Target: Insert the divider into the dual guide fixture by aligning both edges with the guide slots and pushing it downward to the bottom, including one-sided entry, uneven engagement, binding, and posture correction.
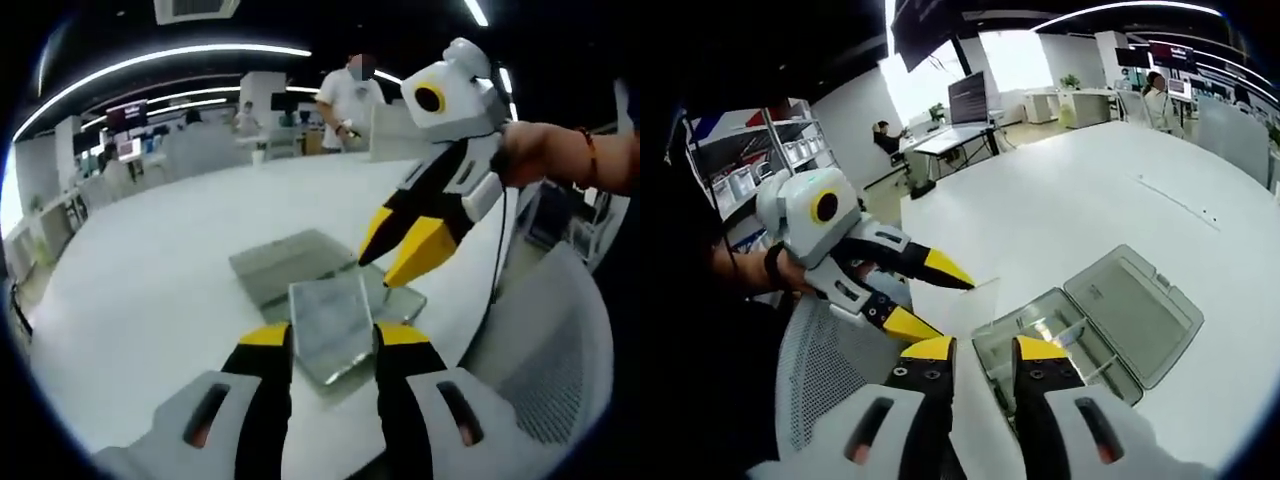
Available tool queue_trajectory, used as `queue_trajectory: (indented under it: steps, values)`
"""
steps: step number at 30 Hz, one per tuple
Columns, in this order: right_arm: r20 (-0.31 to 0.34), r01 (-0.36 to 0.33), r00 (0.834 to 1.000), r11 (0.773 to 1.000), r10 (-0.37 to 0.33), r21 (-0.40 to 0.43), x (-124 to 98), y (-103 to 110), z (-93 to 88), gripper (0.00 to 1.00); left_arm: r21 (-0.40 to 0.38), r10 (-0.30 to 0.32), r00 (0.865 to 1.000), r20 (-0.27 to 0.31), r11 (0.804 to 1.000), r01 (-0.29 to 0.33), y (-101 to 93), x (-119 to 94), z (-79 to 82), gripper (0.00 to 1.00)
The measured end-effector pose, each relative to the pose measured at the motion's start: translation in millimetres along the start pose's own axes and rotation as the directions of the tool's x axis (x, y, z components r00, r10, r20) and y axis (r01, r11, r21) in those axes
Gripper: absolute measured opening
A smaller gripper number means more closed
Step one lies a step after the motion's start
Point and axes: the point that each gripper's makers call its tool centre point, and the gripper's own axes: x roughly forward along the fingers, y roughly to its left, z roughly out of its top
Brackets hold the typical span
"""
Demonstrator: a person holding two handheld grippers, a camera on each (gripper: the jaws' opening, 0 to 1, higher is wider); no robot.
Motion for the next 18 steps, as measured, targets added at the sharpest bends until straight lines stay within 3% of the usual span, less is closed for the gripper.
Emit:
queue_trajectory:
  steps: [18]
  values:
    - [-0.013,-0.026,1.0,0.999,0.026,0.044,6.4,4.0,-3.4,0.16,0.052,-0.068,0.997,0.026,0.996,0.067,-19.9,3.4,6.0,0.31]
